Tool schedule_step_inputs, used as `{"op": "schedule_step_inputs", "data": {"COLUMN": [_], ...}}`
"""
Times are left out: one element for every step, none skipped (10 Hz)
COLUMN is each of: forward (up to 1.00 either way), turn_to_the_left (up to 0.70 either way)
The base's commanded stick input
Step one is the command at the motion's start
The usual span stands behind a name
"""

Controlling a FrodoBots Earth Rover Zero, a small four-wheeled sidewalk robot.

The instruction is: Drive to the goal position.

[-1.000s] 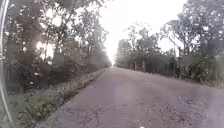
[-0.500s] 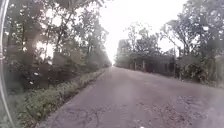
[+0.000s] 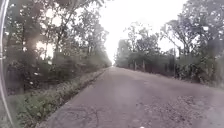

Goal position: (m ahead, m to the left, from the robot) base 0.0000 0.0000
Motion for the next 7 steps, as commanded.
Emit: {"op": "schedule_step_inputs", "data": {"forward": [0.1, 0.1, 0.1, 0.1, 0.1, 0.1, 0.1], "turn_to_the_left": [0.01, 0.01, 0.01, 0.01, 0.01, 0.01, 0.01]}}
